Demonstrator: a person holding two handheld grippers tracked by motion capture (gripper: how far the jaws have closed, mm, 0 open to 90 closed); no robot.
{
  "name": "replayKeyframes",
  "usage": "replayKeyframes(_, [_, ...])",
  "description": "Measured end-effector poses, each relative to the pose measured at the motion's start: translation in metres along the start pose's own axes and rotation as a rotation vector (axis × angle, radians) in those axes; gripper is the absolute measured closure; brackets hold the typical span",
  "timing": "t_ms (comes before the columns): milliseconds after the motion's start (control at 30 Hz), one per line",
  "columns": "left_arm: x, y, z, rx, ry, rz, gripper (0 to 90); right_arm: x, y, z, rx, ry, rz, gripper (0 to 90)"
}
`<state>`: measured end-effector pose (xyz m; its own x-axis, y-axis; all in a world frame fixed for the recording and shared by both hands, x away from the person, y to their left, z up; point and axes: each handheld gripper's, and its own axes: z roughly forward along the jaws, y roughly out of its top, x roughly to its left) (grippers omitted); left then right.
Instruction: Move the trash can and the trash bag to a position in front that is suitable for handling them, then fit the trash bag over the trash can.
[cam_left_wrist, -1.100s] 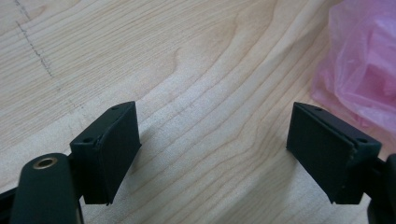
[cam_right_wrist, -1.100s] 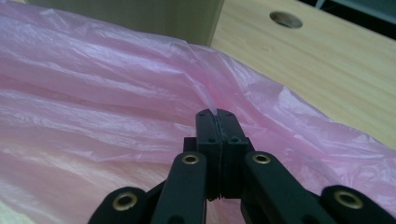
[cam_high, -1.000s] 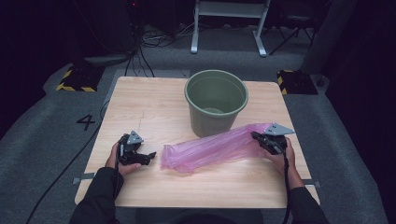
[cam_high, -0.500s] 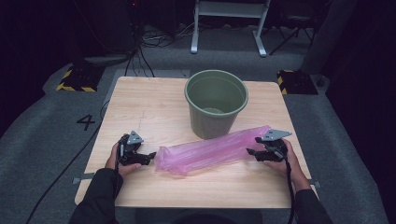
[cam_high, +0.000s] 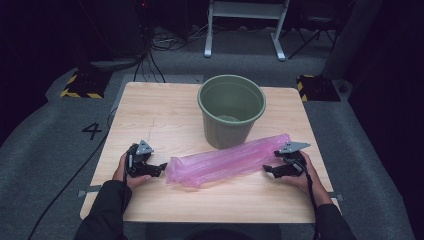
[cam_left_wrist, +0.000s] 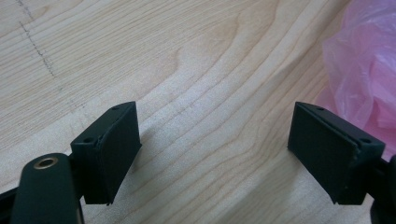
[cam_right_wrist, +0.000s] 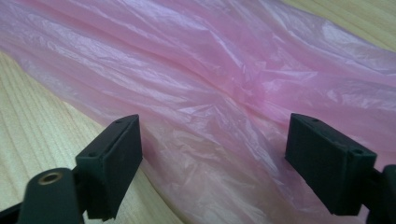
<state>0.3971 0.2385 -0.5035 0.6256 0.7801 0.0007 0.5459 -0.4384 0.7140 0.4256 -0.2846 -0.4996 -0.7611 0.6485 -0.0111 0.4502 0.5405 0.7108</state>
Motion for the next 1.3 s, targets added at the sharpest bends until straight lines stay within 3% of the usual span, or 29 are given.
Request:
replayKeyframes(100, [0.0, 0.0, 0.0, 0.0, 0.001, 0.0, 16.7, 0.0, 0.0, -0.001, -0.009, 0.005, -0.003, 29.4])
replayKeyframes(367, [0.0, 0.0, 0.0, -0.002, 0.0, -0.001, 16.6, -0.007, -0.002, -0.006, -0.034, -0.014, 0.015, 65.9])
replayKeyframes(467, [0.0, 0.0, 0.0, -0.001, 0.001, 0.0, 16.7, -0.008, -0.002, -0.007, -0.032, -0.033, 0.01, 77.6])
replayKeyframes(533, [0.0, 0.0, 0.0, -0.001, 0.001, -0.002, 16.6, -0.007, -0.001, -0.007, -0.02, -0.07, -0.022, 84.6])
replayKeyframes(633, [0.0, 0.0, 0.001, -0.001, 0.0, -0.004, 16.5, -0.007, 0.0, -0.009, -0.02, -0.104, -0.043, 88.3])
replayKeyframes(700, [0.0, 0.001, 0.001, -0.002, 0.0, -0.007, 16.3, -0.007, 0.001, -0.015, -0.063, -0.104, -0.046, 88.9])
replayKeyframes(900, [0.0, 0.001, 0.002, -0.002, -0.002, -0.004, 16.1, 0.003, 0.01, -0.03, -0.138, -0.177, -0.119, 89.0])
replayKeyframes(1000, [-0.001, 0.004, 0.001, 0.014, 0.003, -0.006, 16.7, 0.006, 0.018, -0.04, -0.193, -0.187, -0.119, 89.0])
replayKeyframes(1100, [-0.006, 0.011, -0.001, 0.028, 0.022, 0.018, 19.5, 0.01, 0.027, -0.051, -0.237, -0.195, -0.13, 89.0])
replayKeyframes(1133, [-0.009, 0.016, -0.005, 0.017, 0.015, 0.02, 19.2, 0.012, 0.03, -0.055, -0.251, -0.201, -0.138, 89.0])
replayKeyframes(1200, [-0.018, 0.029, -0.017, -0.055, -0.032, 0.014, 19.7, 0.017, 0.037, -0.062, -0.262, -0.217, -0.171, 89.1])
replayKeyframes(1300, [-0.037, 0.049, -0.032, -0.119, -0.07, 0.063, 19.9, 0.023, 0.046, -0.072, -0.281, -0.24, -0.204, 89.1])
